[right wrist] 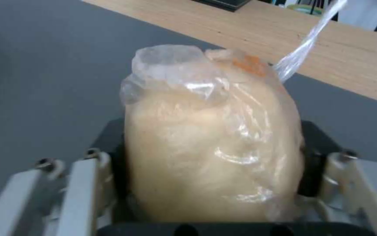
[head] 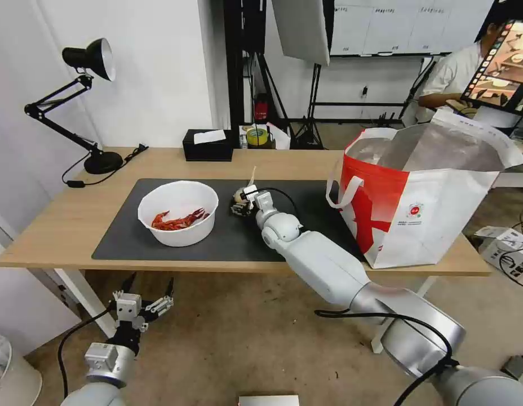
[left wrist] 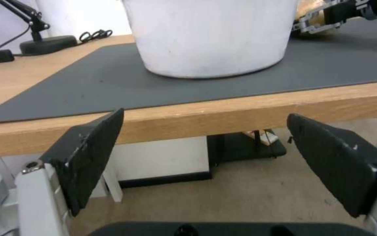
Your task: Pick up the trash from the table and place it into the takeout bag.
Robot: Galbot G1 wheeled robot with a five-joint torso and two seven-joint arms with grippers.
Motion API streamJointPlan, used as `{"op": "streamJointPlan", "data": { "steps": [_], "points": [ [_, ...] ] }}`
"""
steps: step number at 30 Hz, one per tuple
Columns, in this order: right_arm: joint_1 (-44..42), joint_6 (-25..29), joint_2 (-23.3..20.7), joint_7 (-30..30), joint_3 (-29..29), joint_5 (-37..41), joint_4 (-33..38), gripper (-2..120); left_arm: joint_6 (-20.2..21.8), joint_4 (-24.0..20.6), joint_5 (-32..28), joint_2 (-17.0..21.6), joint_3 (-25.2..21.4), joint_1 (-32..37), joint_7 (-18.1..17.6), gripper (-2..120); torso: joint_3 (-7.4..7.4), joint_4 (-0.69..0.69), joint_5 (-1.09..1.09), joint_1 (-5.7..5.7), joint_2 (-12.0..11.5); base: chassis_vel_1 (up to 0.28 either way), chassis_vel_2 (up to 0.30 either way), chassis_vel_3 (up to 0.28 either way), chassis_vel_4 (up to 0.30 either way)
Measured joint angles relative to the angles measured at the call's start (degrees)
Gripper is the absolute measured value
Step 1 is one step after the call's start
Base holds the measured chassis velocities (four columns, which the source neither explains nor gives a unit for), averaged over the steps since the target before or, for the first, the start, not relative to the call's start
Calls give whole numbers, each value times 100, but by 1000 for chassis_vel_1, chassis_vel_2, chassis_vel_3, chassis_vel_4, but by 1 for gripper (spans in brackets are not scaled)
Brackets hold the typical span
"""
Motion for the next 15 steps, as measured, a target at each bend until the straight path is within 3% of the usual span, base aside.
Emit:
{"op": "streamJointPlan", "data": {
  "steps": [2, 11, 15],
  "points": [
    [-9, -9, -22, 12, 0, 16, 36, 60, 0, -3, 0, -1, 0, 1, 0, 100, 0, 0, 0, 0, 0, 0, 0, 0, 0],
    [-245, -140, -596, 296, 11, 341, 902, 24, -2, -44, 1, 15, 37, -15, 2, 100, 0, 0, 1, 0, 0, 0, 0, 0, 0],
    [-440, 180, -910, 426, 114, 259, 1472, 13, -2, -83, 18, 16, 70, -23, 3, 100, 0, -1, 1, 0, 0, 0, 0, 0, 0]
  ]
}}
